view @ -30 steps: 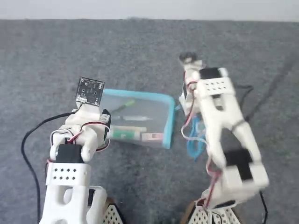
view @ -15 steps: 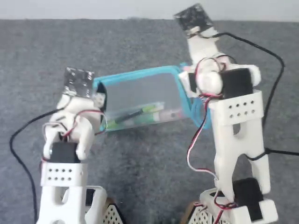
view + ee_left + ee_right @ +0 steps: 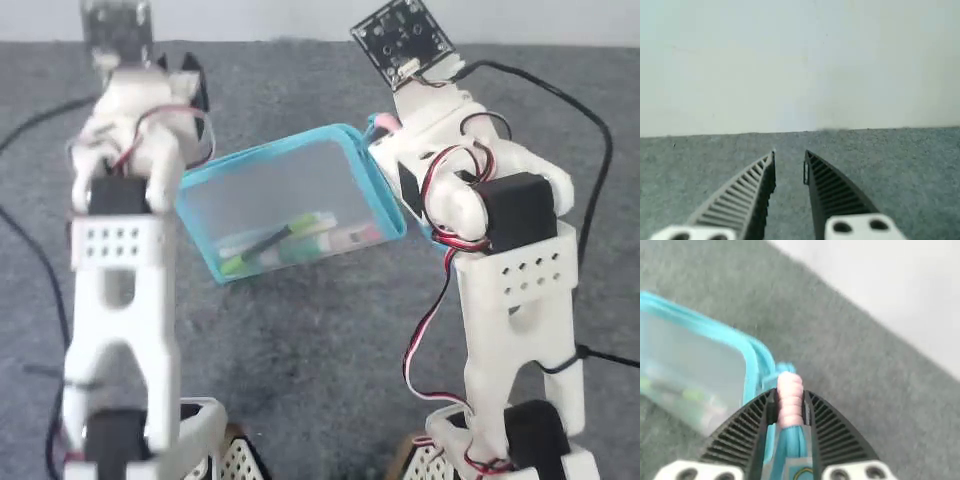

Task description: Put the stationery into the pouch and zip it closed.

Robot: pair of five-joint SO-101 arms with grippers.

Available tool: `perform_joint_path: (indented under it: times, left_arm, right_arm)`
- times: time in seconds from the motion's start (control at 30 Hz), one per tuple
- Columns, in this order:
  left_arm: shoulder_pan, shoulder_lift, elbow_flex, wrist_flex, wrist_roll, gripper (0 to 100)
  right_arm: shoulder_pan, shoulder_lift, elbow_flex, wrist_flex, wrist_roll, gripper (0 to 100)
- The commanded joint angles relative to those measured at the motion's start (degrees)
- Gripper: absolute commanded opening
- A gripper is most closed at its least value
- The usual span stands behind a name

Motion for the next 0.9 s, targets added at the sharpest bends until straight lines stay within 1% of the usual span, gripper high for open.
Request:
perform_joint_path:
  times: [0.0, 0.1, 0.17, 0.3, 0.37, 0.43, 0.53, 0.6, 0.63, 0.7, 0.77, 0.87]
  left_arm:
    - [1.8, 7.1, -13.6, 5.9, 1.0, 9]
    - [2.9, 14.1, -18.5, 9.8, 1.0, 9]
    - [4.1, 18.3, -19.1, 12.1, 0.7, 9]
    - [6.1, 24.7, -19.1, 16.7, -4.9, 9]
    - [6.1, 25.1, -18.8, 20.1, -7.0, 6]
    - [5.5, 24.6, -17.9, 21.8, -8.2, 2]
    - [2.4, 20.9, -17.5, 23.6, -8.3, 2]
    - [0.5, 17.5, -17.5, 25.7, -8.3, 4]
    - [0.0, 15.5, -17.5, 26.9, -8.2, 4]
    - [-0.4, 12.0, -16.7, 30.5, -6.8, 5]
    - [-0.4, 9.2, -14.5, 34.1, -4.9, 6]
    - [-0.7, 6.9, -6.7, 36.5, -4.9, 8]
  right_arm:
    - [-0.7, -3.7, -3.7, -5.2, 0.9, 0.7]
    - [-2.5, -3.7, -4.7, -6.0, -0.1, 0.7]
    - [-3.0, -3.7, -5.9, -5.6, -0.6, 0.7]
    - [-2.7, -3.7, -7.7, -5.6, -0.7, 0.7]
    - [-2.4, -3.7, -7.8, -5.2, -0.6, 0.7]
    - [-1.1, -3.6, -7.6, -2.9, -0.5, 0.7]
    - [3.0, -1.4, -4.6, 5.1, -0.4, 0.8]
    - [5.6, 1.9, 2.2, 8.9, -0.9, 0.8]
    - [5.8, 4.2, 6.9, 9.4, -0.9, 0.9]
    - [6.1, 9.5, 15.7, 7.8, -2.5, 1.0]
    - [6.5, 15.3, 21.5, 3.4, -5.7, 1.6]
    - [9.1, 23.9, 23.1, -0.9, -8.5, 9.7]
